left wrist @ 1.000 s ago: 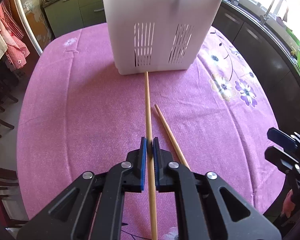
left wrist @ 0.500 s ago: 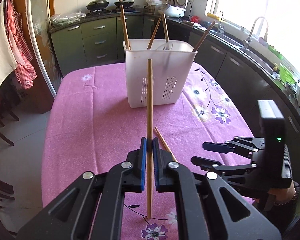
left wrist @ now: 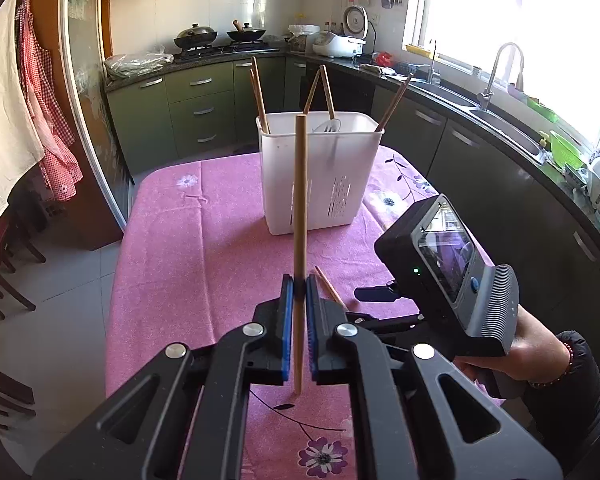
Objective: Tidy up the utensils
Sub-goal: 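Lift the chopstick upright with the left gripper while the right gripper grasps the last chopstick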
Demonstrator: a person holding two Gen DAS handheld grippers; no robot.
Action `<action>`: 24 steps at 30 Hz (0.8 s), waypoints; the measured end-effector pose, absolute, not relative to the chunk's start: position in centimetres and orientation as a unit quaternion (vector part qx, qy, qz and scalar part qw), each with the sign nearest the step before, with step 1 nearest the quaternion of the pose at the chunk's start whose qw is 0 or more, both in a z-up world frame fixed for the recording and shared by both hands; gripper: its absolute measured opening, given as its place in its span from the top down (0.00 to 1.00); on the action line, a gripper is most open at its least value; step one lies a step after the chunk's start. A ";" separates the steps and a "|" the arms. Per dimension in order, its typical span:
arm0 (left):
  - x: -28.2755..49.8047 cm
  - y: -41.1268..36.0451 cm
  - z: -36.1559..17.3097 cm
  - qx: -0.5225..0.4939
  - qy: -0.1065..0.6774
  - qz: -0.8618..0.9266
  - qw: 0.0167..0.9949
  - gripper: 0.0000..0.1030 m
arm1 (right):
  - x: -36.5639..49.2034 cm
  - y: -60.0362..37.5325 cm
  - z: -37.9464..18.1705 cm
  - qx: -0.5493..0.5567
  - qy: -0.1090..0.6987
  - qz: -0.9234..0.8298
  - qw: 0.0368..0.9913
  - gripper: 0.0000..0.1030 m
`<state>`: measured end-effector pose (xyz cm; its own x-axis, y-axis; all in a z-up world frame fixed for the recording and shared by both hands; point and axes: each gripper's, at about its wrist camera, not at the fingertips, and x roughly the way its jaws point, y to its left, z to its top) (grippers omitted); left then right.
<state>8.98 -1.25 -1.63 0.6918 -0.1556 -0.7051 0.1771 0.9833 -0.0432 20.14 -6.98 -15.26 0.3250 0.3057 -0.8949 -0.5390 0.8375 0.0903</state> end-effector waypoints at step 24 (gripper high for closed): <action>8.8 -1.5 -1.5 0.022 0.382 -0.090 0.919 0.94 | 19.4 -9.2 -13.1 -0.078 0.486 0.270 0.827 0.93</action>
<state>8.84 -1.49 -1.54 0.6918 -0.1493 -0.7064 0.1832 0.9827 -0.0282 19.37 -9.19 -13.11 0.3810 0.3717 -0.8466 -0.5232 0.8416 0.1341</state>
